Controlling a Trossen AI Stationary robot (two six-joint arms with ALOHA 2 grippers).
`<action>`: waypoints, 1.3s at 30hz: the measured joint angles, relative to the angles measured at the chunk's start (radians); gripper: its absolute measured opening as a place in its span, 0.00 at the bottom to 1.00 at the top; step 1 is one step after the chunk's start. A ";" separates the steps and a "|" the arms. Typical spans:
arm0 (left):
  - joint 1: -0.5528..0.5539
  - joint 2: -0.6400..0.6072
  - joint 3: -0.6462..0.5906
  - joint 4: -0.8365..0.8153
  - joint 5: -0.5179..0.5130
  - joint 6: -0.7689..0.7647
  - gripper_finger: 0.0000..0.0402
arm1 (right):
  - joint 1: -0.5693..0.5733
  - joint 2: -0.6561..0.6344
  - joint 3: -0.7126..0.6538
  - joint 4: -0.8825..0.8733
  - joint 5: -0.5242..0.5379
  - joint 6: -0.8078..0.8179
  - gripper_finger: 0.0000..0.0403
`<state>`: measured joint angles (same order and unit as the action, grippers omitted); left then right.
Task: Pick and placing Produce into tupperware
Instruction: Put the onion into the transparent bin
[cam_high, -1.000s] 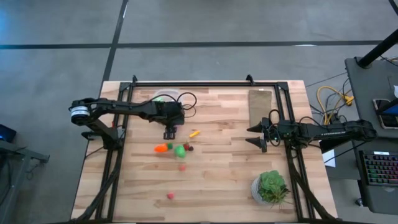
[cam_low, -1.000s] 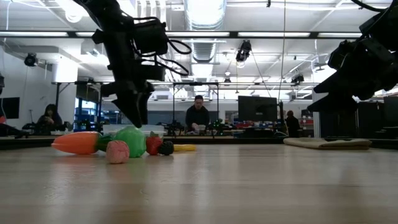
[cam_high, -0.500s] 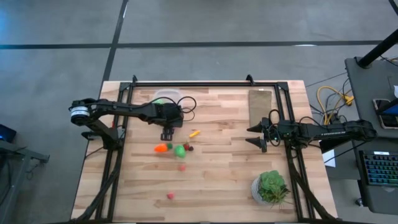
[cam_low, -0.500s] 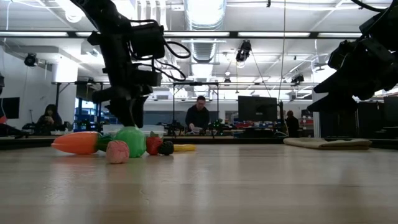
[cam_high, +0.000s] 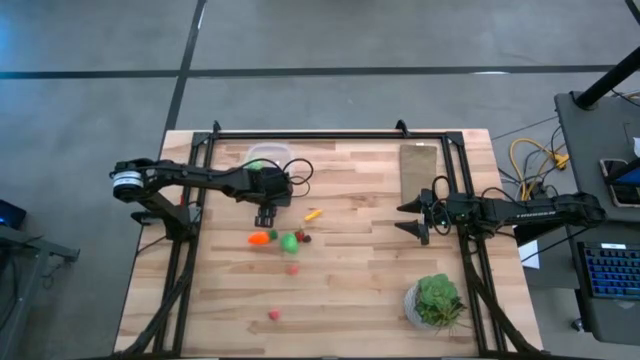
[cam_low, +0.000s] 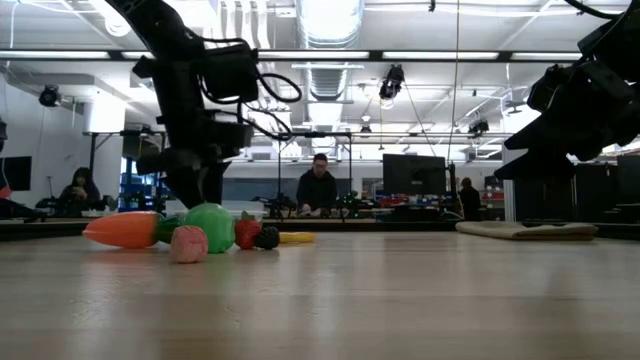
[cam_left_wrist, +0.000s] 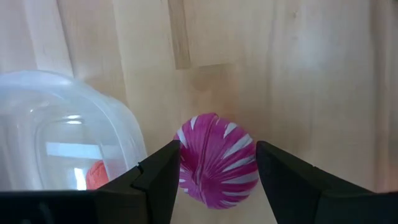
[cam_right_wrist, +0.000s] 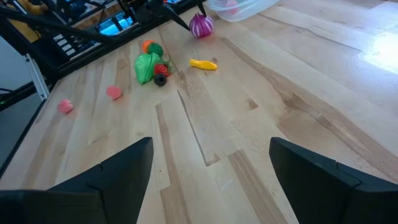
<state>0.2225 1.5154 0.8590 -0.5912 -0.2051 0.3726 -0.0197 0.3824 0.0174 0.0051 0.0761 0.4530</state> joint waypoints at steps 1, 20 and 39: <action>0.000 0.000 -0.001 0.001 -0.011 0.000 0.48 | 0.000 0.000 0.000 0.000 0.000 0.000 0.78; -0.004 -0.010 0.029 0.021 -0.037 0.001 0.48 | 0.000 0.000 0.000 0.000 0.000 0.000 0.78; -0.050 -0.147 0.091 -0.266 -0.013 -0.944 0.48 | 0.000 0.000 0.000 0.000 0.000 0.000 0.78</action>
<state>0.1726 1.3683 0.9500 -0.8574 -0.2184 -0.5717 -0.0196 0.3824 0.0174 0.0051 0.0761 0.4530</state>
